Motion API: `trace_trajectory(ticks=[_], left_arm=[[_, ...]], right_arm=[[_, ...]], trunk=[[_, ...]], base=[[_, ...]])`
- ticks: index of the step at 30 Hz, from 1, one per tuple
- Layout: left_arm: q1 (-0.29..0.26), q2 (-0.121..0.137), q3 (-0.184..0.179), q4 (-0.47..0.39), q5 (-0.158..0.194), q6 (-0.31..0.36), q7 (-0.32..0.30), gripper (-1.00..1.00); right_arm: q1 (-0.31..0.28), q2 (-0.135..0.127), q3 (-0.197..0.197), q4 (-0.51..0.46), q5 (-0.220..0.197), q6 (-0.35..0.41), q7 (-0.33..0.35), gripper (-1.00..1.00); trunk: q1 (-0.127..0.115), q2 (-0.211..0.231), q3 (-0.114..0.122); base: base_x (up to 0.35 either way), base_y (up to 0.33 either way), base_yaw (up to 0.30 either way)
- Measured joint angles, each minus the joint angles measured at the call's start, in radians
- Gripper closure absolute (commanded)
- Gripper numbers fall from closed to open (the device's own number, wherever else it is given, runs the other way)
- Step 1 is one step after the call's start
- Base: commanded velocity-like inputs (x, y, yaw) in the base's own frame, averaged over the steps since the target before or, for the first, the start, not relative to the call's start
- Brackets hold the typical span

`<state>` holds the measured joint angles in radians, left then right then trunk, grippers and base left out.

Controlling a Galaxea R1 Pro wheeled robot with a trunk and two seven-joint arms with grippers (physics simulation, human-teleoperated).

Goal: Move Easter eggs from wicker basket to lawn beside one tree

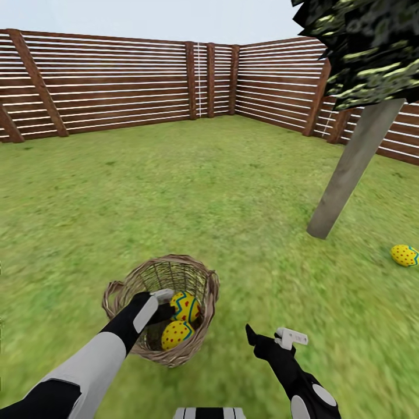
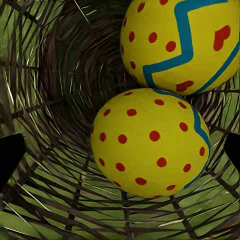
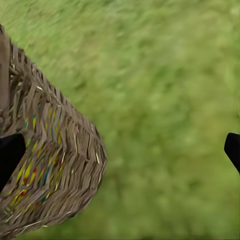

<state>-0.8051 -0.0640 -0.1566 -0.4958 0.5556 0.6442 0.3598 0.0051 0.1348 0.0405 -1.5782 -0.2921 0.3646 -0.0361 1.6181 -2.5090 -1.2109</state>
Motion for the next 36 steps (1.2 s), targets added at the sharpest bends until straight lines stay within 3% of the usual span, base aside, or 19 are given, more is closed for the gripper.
trace_trajectory(ticks=[36], left_arm=[[0.0, -0.001, -0.002, -0.001, 0.0, -0.001, -0.005, -1.0]], right_arm=[[0.0, 0.0, 0.0, -0.001, 0.0, 0.0, 0.0, -1.0]], trunk=[[0.0, 0.0, 0.0]], base=[[0.032, 0.022, 0.0]])
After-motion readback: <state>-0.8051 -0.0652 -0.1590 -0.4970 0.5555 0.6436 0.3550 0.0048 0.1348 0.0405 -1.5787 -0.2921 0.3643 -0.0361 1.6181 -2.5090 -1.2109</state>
